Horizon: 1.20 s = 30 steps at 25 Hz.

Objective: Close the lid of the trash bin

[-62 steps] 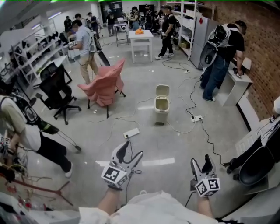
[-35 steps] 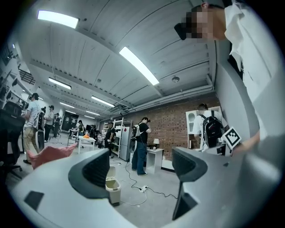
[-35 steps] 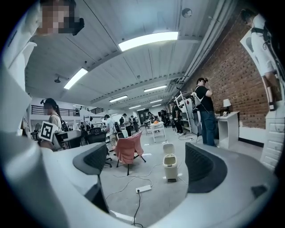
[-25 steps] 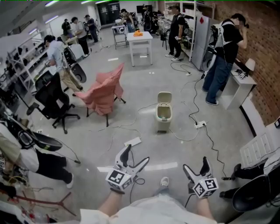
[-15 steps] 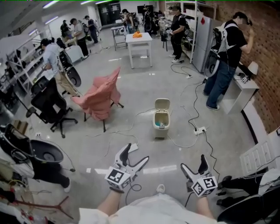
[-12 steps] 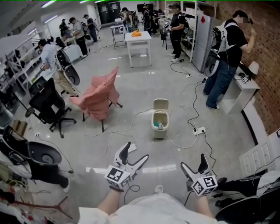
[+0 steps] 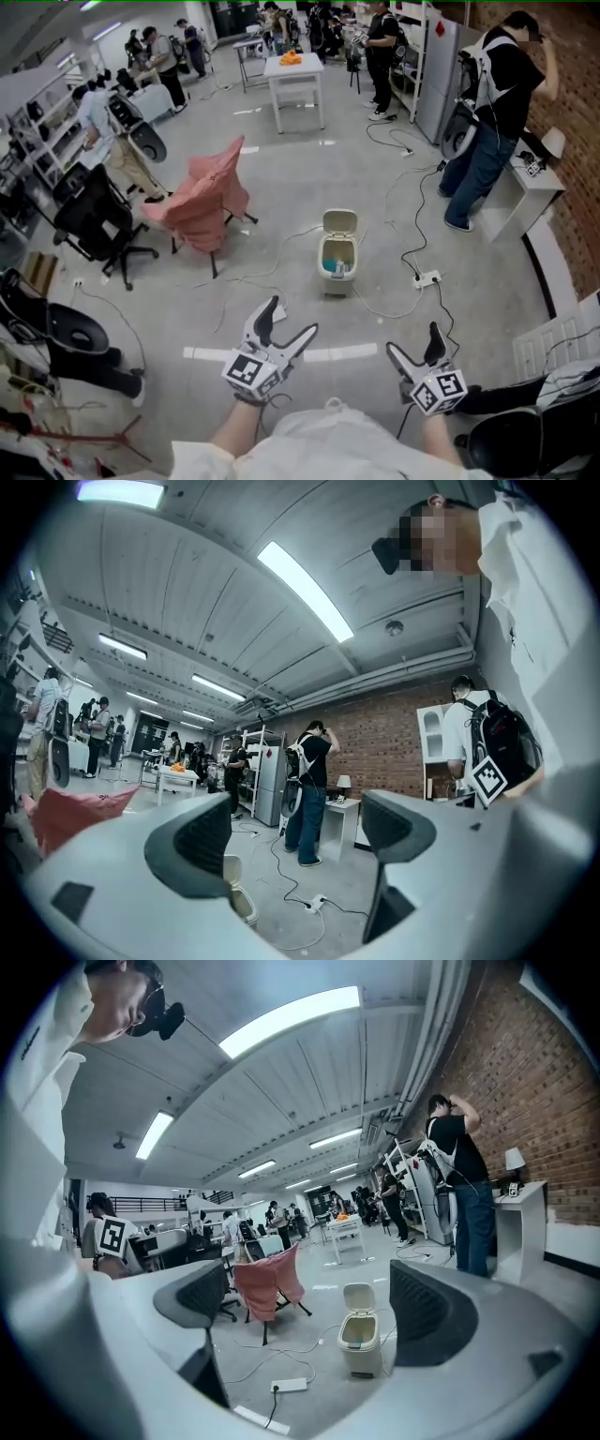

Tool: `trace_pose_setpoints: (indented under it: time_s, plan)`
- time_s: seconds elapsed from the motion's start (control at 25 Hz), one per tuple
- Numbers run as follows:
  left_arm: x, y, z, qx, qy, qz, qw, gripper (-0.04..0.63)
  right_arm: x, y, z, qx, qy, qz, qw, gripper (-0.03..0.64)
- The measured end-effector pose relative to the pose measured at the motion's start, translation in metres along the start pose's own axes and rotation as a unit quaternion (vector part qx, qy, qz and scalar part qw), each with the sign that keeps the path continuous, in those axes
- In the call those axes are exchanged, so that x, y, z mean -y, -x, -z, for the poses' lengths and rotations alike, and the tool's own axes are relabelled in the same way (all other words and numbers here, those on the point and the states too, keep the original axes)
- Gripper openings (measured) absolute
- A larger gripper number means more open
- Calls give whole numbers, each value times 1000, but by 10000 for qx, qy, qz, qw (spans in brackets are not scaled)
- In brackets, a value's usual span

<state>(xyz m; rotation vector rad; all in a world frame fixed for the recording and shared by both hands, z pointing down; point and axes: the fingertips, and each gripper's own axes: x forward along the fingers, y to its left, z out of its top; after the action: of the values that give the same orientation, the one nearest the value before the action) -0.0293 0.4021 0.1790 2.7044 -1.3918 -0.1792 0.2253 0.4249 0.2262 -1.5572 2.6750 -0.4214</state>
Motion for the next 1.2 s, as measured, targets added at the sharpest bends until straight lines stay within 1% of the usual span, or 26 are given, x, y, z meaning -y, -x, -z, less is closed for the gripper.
trace_pose_setpoints:
  time_s: [0.16, 0.4, 0.64, 0.88, 0.96, 1.2]
  plan:
    - [-7, -10, 4, -9, 4, -103, 9999, 419, 9, -16, 2, -21, -67, -110, 9999, 541]
    - [-36, -14, 5, -1, 13, -226, 9997, 419, 3, -44, 4, -29, -88, -251, 9996, 541]
    - [-70, -61, 3, 80, -5, -138, 9999, 419, 25, -91, -9, 7, -48, -218, 9998, 541]
    - [-131, -119, 3, 167, 72, 53, 9998, 419, 42, -171, -30, 82, 78, -139, 9998, 540]
    - [-152, -139, 5, 133, 117, 95, 9998, 419, 47, -196, -35, 52, 146, -121, 9998, 540]
    - [-218, -190, 7, 43, 194, 234, 9995, 419, 60, -273, -45, -9, 97, -33, 9999, 540]
